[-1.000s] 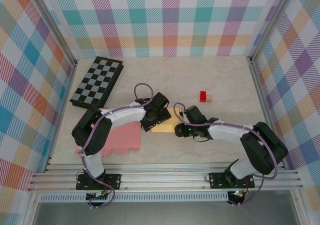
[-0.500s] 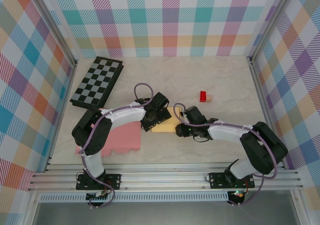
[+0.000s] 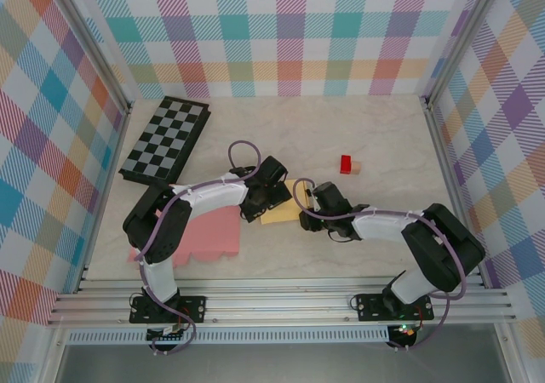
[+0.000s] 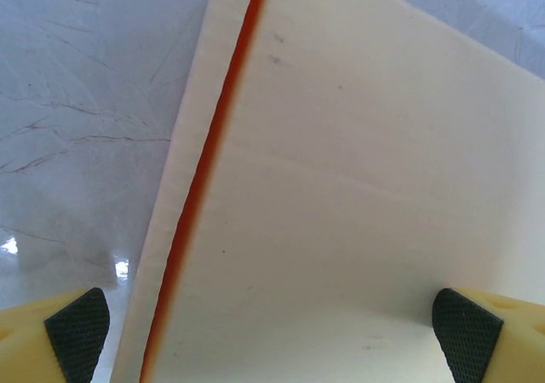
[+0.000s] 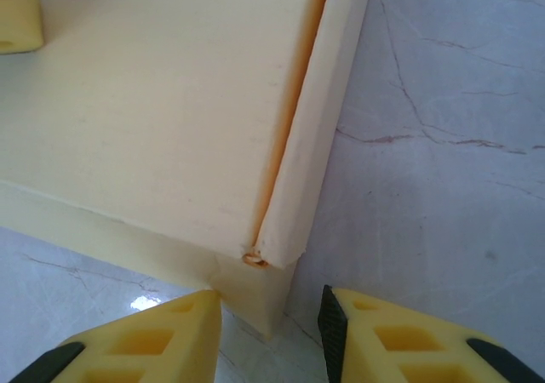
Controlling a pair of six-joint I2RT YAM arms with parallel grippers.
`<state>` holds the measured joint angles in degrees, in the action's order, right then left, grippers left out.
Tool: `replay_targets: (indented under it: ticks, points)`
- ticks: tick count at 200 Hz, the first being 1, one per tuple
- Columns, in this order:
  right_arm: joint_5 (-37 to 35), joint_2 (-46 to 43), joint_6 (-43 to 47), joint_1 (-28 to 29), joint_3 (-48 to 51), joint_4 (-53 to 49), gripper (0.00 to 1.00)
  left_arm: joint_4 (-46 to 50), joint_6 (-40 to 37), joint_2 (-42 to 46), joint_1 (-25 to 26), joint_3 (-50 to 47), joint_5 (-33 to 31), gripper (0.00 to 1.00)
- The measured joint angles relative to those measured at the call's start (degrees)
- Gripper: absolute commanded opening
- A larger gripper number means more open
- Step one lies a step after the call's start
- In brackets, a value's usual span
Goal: Fold the paper box
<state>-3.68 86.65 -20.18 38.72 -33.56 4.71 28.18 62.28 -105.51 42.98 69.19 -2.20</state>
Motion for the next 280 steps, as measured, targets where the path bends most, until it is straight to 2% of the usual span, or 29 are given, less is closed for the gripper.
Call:
replay_targets:
  ticks: [75,112,175,238,280]
  points:
    - [-1.49,-5.70,-0.85,0.02,0.04,-3.74,0.41,-0.07,0.00,0.00,0.00,0.00,-0.04,1.00]
    - [-1.42,-10.97,-4.48,0.02,-0.50,-9.01,0.40,0.07,-0.02,0.00,0.00,0.13,-0.07,1.00]
    - [2.67,-13.09,-12.41,0.00,-2.27,-15.65,0.39,2.93,-0.90,-0.52,0.00,2.29,-0.37,1.00]
    - [4.94,-12.11,-16.24,-0.02,-4.50,-17.92,0.37,7.37,-6.95,-0.59,-0.42,6.36,-0.48,1.00]
    - [6.73,-9.51,-19.23,-0.02,-4.87,-18.12,0.32,5.16,-15.85,0.26,-2.64,9.05,1.79,0.99]
